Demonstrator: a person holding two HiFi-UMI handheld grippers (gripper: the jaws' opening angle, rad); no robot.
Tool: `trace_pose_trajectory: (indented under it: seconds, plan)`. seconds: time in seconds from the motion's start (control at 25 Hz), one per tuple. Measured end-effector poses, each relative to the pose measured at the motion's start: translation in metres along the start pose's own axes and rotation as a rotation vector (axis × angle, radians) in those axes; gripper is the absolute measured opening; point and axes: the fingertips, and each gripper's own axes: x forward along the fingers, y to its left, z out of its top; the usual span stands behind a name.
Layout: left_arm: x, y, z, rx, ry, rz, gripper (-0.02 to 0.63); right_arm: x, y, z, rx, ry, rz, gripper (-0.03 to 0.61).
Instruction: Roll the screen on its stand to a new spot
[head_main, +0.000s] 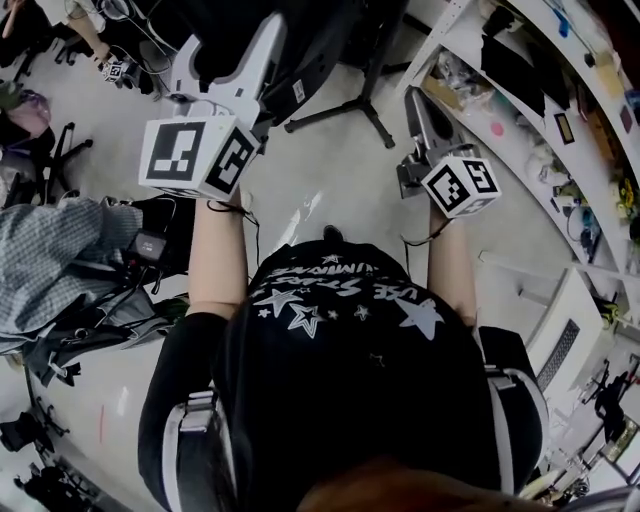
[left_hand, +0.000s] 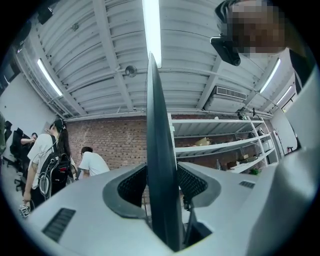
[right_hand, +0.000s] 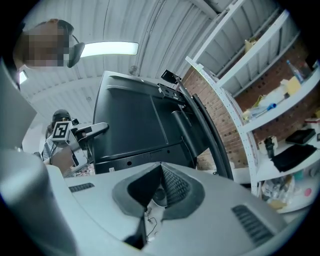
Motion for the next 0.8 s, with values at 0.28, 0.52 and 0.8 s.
trace_pose_trajectory:
  seconds: [0.28, 0.52, 0.8]
  plan:
    - [-0.044, -0.022, 0.009, -0.001, -0.013, -0.015, 0.212, -0.02, 0.047, -0.008, -0.03, 0.003, 0.016, 0.008]
    - [-0.088, -0.034, 0.023, 0.0, -0.028, -0.037, 0.212, -0.044, 0.078, -0.026, -0.02, 0.019, 0.0, 0.008]
    - [-0.144, -0.035, 0.041, -0.004, -0.059, -0.065, 0.213, -0.061, 0.135, -0.042, -0.042, 0.014, 0.011, 0.008]
